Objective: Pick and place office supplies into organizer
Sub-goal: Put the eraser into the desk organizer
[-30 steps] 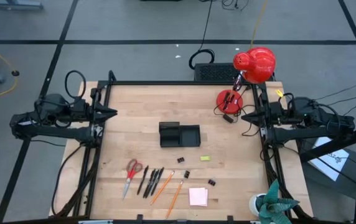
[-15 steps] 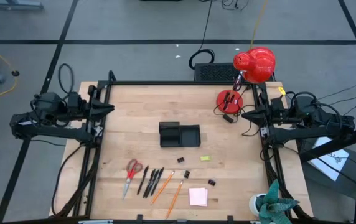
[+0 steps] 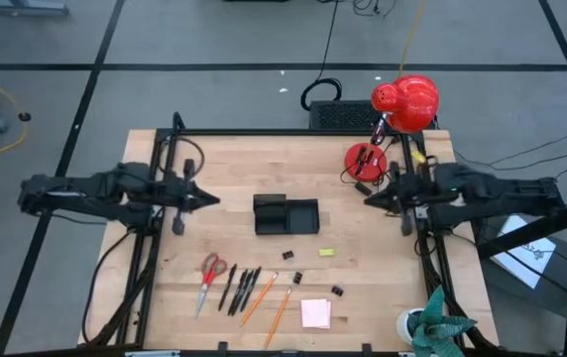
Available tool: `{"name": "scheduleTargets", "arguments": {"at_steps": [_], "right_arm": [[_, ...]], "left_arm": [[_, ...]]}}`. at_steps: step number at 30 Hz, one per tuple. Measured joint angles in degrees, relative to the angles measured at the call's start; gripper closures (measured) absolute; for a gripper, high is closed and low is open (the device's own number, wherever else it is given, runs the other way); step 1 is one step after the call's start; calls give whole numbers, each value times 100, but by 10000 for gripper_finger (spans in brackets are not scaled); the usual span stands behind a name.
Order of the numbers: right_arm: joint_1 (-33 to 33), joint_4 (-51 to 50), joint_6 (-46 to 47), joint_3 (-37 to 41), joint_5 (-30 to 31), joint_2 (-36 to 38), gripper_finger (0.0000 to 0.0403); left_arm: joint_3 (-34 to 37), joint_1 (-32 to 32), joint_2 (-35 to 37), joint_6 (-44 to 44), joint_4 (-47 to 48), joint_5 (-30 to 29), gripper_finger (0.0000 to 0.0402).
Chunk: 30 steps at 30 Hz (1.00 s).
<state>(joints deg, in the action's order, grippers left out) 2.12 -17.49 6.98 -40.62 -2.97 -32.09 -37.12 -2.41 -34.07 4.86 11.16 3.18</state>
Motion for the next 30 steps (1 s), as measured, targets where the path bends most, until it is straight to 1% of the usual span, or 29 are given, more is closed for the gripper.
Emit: {"name": "scheduleTargets", "arguments": {"at_steps": [2, 5, 9, 12, 14, 17, 19, 22, 24, 26, 30], "right_arm": [[154, 157, -70, 82, 14, -194, 399], [437, 351, -198, 197, 12, -390, 400], [860, 356, -234, 370, 169, -594, 402], [1279, 573, -425, 590, 315, -799, 402], [1583, 966, -692, 814, 368, -1017, 402], [1939, 1521, -855, 1021, 881, -1433, 402], [2103, 1681, -805, 1031, 1261, -1731, 402], [2264, 1756, -658, 1029, 1674, -2201, 400], [2309, 1805, -602, 961, 1826, -2502, 391], [2304, 1814, -498, 815, 1837, -2811, 375], [2223, 1611, -324, 405, 1978, -3379, 326]], "left_arm": [[52, -102, -60, 7, -184, 123, 395], [120, -310, -38, 209, -369, 138, 397], [279, -560, -36, 203, -491, 164, 396], [573, -769, -90, 2, -912, 193, 398], [774, -920, -169, -88, -1339, 368, 399], [972, -1106, -252, 7, -1812, 471, 391], [1016, -1179, -301, 16, -1868, 346, 384], [1022, -1232, -316, -51, -1864, 43, 384], [965, -1244, -312, -48, -1906, -55, 388], [955, -1242, -310, -7, -2084, -80, 394], [953, -1242, -310, 193, -2319, -78, 398]]}}
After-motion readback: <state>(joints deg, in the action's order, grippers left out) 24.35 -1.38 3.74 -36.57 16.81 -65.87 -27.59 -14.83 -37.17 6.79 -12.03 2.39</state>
